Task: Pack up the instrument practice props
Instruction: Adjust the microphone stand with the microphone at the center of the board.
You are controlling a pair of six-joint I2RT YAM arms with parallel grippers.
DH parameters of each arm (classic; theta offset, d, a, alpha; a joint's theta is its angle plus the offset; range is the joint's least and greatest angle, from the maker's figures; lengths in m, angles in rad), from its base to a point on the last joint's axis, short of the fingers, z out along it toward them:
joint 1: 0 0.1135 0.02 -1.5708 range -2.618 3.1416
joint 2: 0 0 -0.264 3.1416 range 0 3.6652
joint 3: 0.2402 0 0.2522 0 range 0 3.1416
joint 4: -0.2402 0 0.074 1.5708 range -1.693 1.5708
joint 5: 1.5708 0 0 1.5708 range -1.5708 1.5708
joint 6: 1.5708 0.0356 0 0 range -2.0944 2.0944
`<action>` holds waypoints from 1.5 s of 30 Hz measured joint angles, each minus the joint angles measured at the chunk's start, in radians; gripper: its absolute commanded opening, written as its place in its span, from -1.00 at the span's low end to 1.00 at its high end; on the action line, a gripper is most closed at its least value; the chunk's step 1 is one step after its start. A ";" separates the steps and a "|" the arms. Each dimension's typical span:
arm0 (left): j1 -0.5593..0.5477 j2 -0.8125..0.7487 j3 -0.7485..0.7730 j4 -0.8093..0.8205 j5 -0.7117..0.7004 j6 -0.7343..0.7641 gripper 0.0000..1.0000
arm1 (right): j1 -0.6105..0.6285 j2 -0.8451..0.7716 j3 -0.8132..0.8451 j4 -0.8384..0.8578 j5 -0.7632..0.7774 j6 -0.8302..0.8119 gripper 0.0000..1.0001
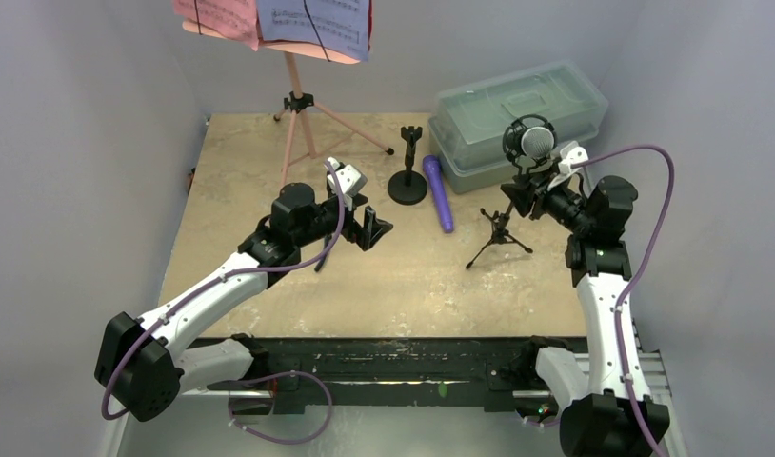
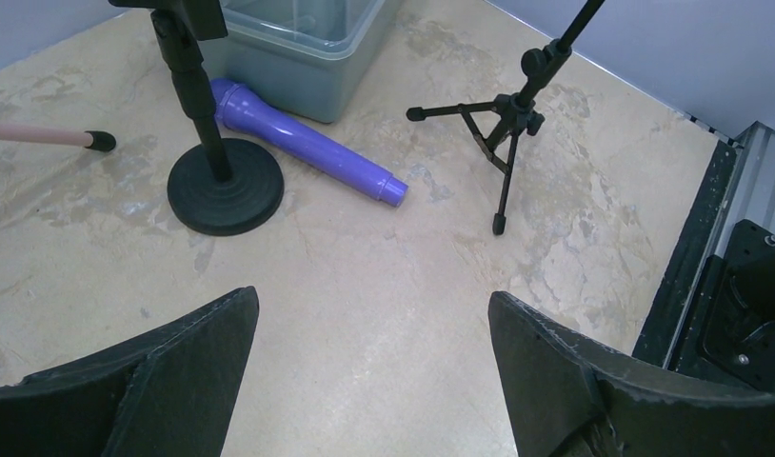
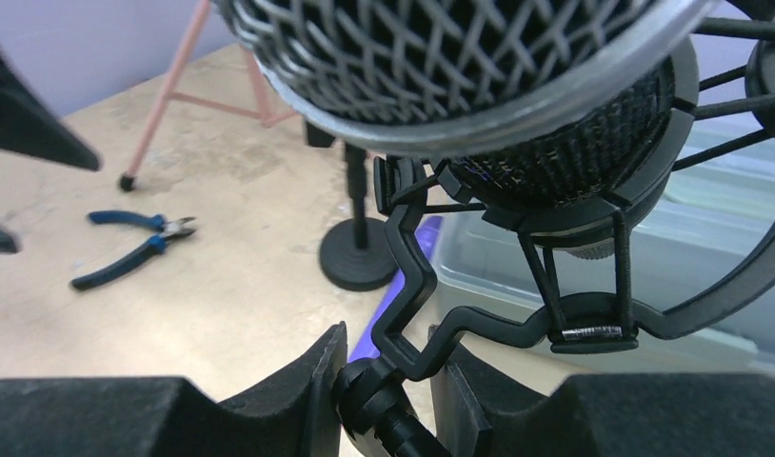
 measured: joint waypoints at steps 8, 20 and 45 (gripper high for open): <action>0.000 0.000 0.000 0.000 0.006 0.000 0.80 | -0.005 -0.007 0.021 -0.096 -0.238 -0.063 -0.99; 0.000 0.000 -0.001 0.006 0.035 0.001 0.79 | -0.002 -0.005 0.026 -0.220 -0.532 -0.110 -0.97; 0.001 -0.009 -0.035 0.068 0.126 0.003 0.78 | 0.095 0.055 0.017 -0.211 -0.637 -0.209 0.42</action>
